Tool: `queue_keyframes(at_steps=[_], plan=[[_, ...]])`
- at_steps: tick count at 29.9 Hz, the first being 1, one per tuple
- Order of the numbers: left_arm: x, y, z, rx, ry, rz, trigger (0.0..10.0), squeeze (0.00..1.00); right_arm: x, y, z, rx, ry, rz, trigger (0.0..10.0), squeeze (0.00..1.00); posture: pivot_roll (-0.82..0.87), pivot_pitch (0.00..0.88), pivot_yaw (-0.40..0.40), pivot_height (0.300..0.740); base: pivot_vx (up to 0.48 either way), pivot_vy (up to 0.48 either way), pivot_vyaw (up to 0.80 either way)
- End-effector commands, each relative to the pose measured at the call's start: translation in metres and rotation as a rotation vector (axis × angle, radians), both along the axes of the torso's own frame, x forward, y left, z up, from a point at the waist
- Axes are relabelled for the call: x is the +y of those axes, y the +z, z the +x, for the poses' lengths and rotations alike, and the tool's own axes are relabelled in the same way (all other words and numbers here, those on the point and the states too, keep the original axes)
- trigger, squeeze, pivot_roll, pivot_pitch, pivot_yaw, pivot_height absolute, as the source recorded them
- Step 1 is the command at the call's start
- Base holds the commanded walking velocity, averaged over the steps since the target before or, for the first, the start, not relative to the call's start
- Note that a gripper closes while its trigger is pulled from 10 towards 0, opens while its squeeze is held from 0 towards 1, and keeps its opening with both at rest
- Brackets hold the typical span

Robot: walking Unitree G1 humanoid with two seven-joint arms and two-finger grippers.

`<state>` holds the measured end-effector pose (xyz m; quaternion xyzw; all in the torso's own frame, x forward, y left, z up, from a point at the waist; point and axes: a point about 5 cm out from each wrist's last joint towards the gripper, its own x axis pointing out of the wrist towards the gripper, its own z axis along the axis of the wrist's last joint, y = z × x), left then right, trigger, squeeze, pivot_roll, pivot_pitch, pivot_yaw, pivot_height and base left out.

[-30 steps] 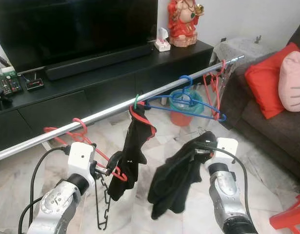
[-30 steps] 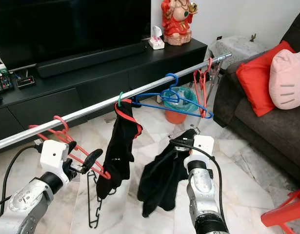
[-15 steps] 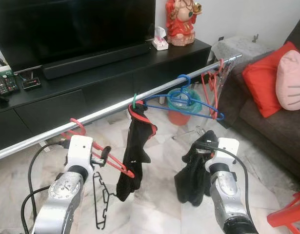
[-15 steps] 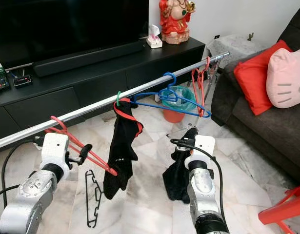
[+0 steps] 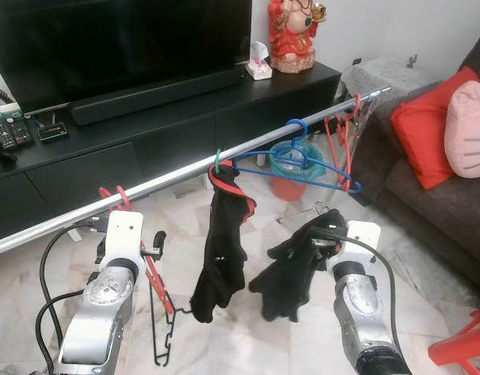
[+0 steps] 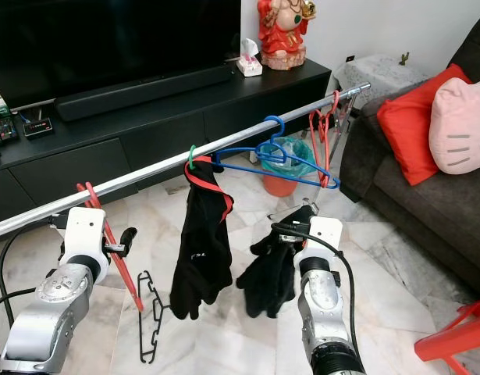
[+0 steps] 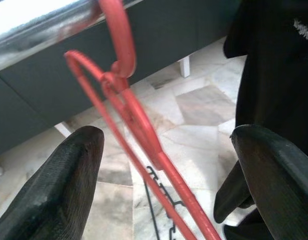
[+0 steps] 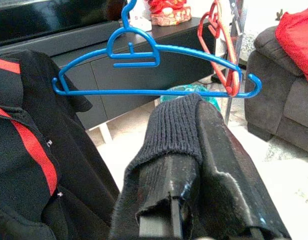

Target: Hang hanger

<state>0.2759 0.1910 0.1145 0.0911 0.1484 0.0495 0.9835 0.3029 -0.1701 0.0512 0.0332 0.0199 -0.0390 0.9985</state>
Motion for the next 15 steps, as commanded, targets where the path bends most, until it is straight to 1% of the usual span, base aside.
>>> queue_keyframes(at_steps=[1, 3, 6, 10, 13, 15], plan=[[0.010, 0.001, 0.004, -0.007, 0.046, 0.058, 10.0, 0.00, 0.001, 0.008, 0.007, -0.033, 0.004, 0.004, 10.0, 0.00, 0.01, 0.002, -0.034, 0.740, 0.000, 0.000, 0.00], [0.014, -0.002, 0.007, 0.004, 0.068, 0.097, 10.0, 0.00, 0.001, 0.009, 0.007, -0.031, 0.006, 0.005, 10.0, 0.00, 0.01, 0.006, -0.039, 0.740, 0.000, 0.000, 0.00], [0.015, -0.005, 0.009, 0.018, 0.071, 0.113, 10.0, 0.00, 0.002, 0.009, 0.008, -0.031, 0.011, 0.006, 10.0, 0.00, 0.01, 0.012, -0.046, 0.740, 0.000, 0.000, 0.00], [0.010, -0.006, 0.011, 0.004, 0.043, 0.081, 10.0, 0.00, 0.003, 0.010, 0.009, -0.032, 0.020, 0.006, 10.0, 0.00, 0.01, 0.015, -0.054, 0.740, 0.000, 0.000, 0.00], [0.008, -0.012, 0.014, 0.034, 0.016, 0.108, 10.0, 0.00, 0.005, 0.010, 0.010, -0.033, 0.034, 0.003, 10.0, 0.00, 0.00, 0.020, -0.057, 0.740, 0.000, 0.000, 0.00], [0.007, -0.012, 0.015, 0.024, 0.019, 0.102, 10.0, 0.00, 0.006, 0.011, 0.010, -0.034, 0.037, 0.006, 10.0, 0.00, -0.01, 0.017, -0.059, 0.740, 0.000, 0.000, 0.00]])
